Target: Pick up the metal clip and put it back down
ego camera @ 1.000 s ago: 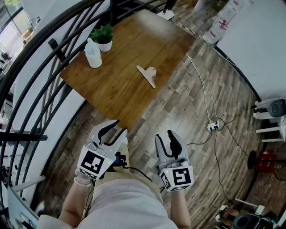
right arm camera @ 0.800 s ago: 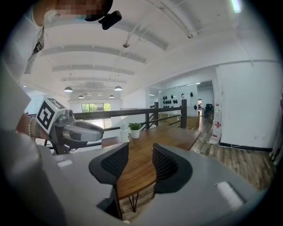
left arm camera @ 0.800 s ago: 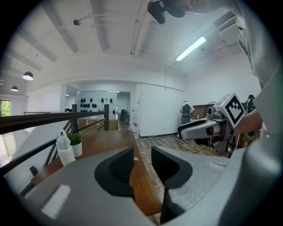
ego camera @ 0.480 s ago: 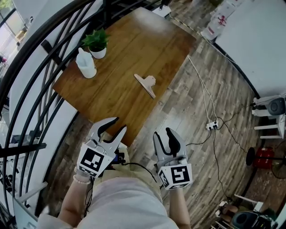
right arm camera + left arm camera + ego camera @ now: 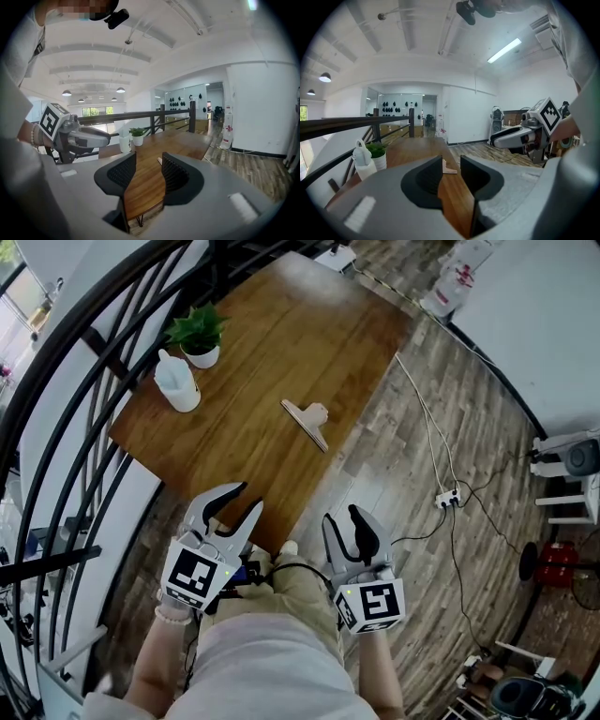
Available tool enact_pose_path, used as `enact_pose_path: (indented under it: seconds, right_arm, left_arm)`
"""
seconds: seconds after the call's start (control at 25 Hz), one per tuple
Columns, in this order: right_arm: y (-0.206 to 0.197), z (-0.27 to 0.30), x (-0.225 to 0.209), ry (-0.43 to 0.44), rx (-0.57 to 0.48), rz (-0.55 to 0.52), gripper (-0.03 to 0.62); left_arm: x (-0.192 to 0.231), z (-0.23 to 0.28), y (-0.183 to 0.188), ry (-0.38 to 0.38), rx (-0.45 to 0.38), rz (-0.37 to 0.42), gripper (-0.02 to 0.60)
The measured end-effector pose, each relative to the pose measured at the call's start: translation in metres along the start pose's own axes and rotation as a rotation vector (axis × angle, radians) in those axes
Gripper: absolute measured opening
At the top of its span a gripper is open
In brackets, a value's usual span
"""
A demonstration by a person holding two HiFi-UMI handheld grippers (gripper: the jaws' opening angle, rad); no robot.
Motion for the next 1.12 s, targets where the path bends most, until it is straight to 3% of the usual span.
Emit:
enact_pose_path:
  seconds: [0.52,1.12]
  right_arm:
    - [-0.012,0.044,-0.021,0.060,0.054,-0.012,0.179]
    - [-0.044,0.112,-0.064,0.093,0.113,0.033,0.179]
  left_arm:
    - [0.017,0.037,-0.015,0.033,0.044,-0.053,0.120]
    - [0.046,0.076,-0.035,0.093,0.102,-0.060,0.120]
Point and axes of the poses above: the fingertips, and each gripper's own axes: z forward along the fingers, x to its left, y out of its top, the point moved 6 cm from there along -z, backward along the fingers, and after that the axes turned 6 degrees about -z, right-handed, at the moved point
